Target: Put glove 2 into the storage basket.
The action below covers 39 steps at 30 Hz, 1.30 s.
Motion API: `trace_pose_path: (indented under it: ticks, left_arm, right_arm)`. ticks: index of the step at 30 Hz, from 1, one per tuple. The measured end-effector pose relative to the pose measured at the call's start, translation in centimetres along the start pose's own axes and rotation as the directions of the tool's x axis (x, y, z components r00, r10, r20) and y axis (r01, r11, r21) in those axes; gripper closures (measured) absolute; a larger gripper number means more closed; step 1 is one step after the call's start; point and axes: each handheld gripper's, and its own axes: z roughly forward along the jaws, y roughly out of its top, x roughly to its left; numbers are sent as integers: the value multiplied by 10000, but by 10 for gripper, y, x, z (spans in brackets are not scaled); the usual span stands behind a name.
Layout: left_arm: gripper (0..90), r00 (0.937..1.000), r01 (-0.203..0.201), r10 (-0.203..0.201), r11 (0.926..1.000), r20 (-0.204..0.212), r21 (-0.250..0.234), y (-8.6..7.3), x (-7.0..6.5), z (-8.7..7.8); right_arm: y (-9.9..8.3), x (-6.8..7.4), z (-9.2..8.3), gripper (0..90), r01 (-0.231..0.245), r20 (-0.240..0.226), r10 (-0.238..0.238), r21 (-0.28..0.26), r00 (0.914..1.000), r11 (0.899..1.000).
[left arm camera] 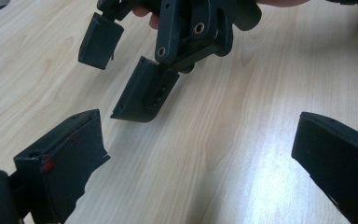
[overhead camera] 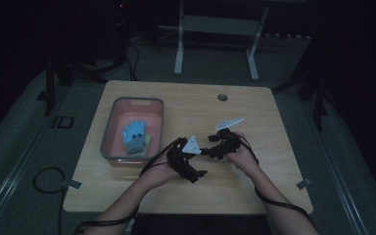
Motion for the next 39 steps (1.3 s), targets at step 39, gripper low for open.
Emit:
trace_pose_path:
  ticks: [39]
  left_arm:
    - [21, 9986, 6, -35, 9984, 527, 564, -16, -8, 53]
  right_arm:
    - [-50, -21, -6, 162, -602, 1096, 589, 87, 9922, 9981]
